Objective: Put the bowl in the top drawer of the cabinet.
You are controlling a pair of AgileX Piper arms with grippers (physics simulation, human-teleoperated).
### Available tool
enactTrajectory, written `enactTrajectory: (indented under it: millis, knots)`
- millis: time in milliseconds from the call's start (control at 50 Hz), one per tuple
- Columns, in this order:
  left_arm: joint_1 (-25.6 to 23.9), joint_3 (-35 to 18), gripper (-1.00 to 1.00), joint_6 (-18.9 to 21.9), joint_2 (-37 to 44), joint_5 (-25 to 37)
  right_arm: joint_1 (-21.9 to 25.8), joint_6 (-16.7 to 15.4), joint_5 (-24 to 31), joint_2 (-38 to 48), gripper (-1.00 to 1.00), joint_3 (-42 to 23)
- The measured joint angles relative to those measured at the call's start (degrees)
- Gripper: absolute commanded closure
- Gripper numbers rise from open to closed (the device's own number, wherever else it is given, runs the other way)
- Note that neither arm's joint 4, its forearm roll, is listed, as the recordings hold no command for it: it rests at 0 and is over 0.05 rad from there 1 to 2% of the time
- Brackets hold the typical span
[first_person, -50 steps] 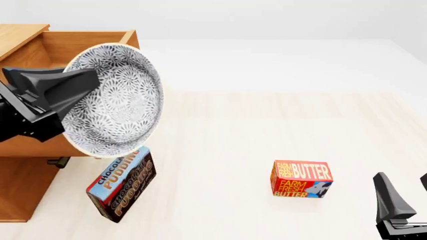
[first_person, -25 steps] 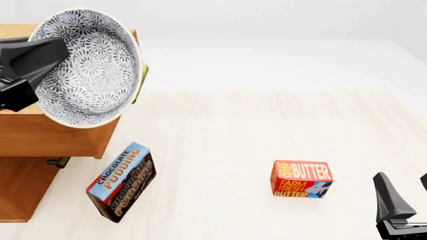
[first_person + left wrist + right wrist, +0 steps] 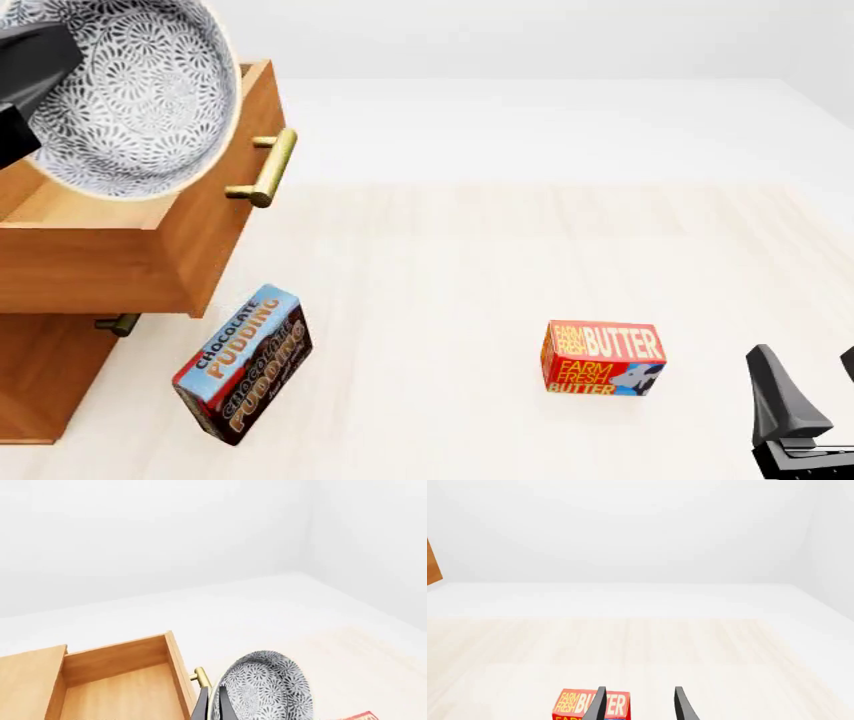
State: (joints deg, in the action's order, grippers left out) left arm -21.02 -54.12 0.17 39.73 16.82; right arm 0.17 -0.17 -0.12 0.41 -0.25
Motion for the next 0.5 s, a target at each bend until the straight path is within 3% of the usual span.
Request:
enactTrajectory:
  millis: [500]
  knots:
    - [6.5, -0.7, 1.00, -1.7, 3.9, -4.2, 0.0, 0.0, 0.0, 0.0, -1.00, 0.0]
